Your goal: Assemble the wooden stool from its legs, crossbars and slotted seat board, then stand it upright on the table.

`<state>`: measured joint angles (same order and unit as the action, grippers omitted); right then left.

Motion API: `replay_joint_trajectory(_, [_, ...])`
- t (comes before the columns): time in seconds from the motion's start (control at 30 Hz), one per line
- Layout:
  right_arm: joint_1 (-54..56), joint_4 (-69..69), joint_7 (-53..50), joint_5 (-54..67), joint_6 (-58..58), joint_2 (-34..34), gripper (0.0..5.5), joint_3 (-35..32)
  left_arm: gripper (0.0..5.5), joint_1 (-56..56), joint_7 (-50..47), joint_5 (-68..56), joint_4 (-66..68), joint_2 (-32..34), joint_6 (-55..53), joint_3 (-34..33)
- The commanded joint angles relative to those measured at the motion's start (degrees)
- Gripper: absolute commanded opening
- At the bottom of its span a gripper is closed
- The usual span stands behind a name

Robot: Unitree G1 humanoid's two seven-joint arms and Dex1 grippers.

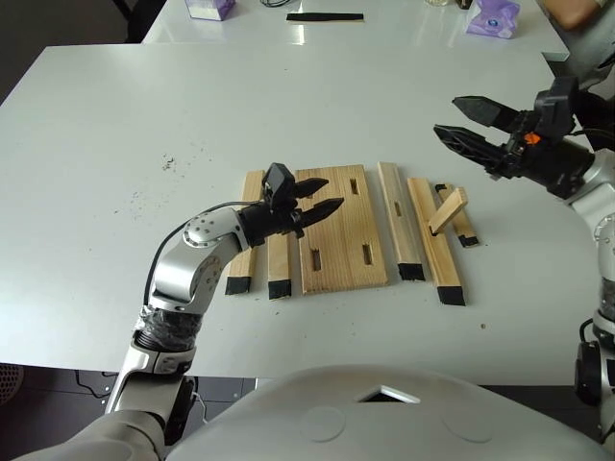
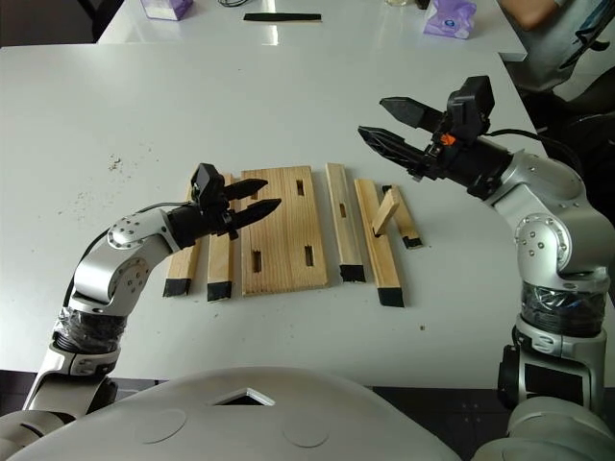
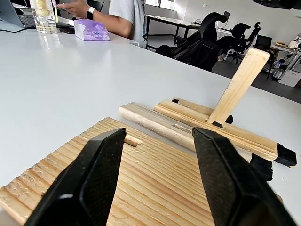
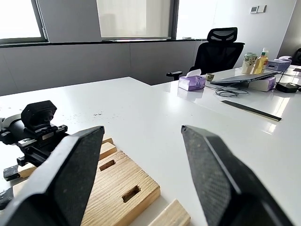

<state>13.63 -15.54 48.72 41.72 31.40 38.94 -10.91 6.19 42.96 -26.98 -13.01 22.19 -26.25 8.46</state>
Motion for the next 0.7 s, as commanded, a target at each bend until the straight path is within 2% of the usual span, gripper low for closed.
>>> replay_joint_trajectory(0.03, [0.23,-2.96,-1.39,1.08,1.48,-0.81,3.03,0.18,2.62,1.40,0.31,1.26,1.12,0.76,-0.23,0.10])
replay_joint_trajectory(0.27, [3.54,-5.69,-2.08,6.71,5.78,-1.17,3.03,-0.25,2.62,1.25,0.03,1.90,1.78,0.24,-0.21,0.29])
replay_joint_trajectory(0.5, [-4.63,0.36,1.56,-2.15,0.91,-1.84,3.03,7.17,2.62,1.34,-0.39,2.38,2.15,-0.61,-0.12,0.95])
replay_joint_trajectory(0.6, [-8.02,3.58,1.01,-5.42,-1.90,-4.35,3.03,9.44,2.62,0.99,-0.30,2.92,2.40,-0.68,0.26,1.16])
replay_joint_trajectory(0.7, [-6.26,0.41,-2.13,-1.17,-1.12,-7.60,3.03,7.27,2.62,1.38,-0.75,3.04,2.18,-0.97,0.41,0.77])
